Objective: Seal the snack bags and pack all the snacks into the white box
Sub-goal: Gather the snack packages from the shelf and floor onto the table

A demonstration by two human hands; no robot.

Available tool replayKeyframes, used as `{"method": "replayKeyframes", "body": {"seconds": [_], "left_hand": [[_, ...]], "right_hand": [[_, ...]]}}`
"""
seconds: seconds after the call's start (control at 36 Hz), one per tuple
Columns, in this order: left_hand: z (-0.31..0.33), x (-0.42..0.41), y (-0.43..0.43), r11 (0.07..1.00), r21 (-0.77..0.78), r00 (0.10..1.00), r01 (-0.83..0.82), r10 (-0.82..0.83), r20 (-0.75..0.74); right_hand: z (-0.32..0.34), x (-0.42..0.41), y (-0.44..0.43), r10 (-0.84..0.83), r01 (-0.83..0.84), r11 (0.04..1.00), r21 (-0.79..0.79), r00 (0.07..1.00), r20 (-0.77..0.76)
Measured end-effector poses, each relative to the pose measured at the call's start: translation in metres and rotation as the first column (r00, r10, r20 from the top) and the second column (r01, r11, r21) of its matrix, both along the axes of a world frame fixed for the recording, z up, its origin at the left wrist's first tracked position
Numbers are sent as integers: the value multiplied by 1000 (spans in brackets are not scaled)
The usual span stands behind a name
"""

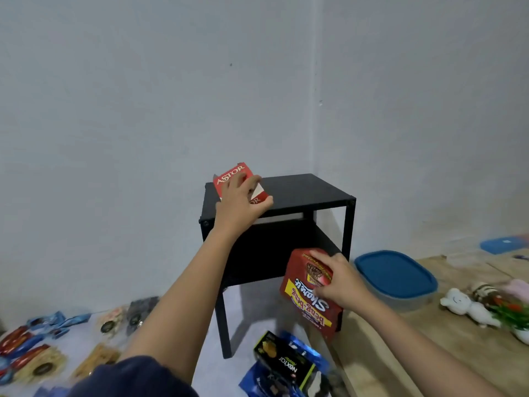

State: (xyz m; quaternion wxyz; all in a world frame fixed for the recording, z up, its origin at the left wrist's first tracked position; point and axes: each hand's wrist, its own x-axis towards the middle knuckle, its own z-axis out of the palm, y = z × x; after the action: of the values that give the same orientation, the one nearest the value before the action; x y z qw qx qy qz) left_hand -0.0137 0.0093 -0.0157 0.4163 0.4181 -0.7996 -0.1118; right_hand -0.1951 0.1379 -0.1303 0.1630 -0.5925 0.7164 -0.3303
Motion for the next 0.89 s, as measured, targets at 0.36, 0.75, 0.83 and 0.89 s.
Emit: {"method": "replayKeyframes", "body": {"seconds": [0.36, 0.75, 0.83, 0.89], "left_hand": [[-60, 135, 96, 987, -71, 939, -141, 110, -325], [-151, 449, 210, 774, 137, 602, -618, 578, -552], [-166, 520, 241, 683, 183, 492, -708, 662, -566], [-176, 564, 266, 618, 226, 416, -753, 713, -564]], "right_hand": [[4, 117, 16, 405, -405, 914, -3, 914, 35], [-14, 440, -20, 819, -817, 573, 59, 574, -2], [-19, 524, -18, 877, -875, 480, 59, 481, 5], [-24, 579, -11, 905, -904, 424, 61, 425, 10]]}}
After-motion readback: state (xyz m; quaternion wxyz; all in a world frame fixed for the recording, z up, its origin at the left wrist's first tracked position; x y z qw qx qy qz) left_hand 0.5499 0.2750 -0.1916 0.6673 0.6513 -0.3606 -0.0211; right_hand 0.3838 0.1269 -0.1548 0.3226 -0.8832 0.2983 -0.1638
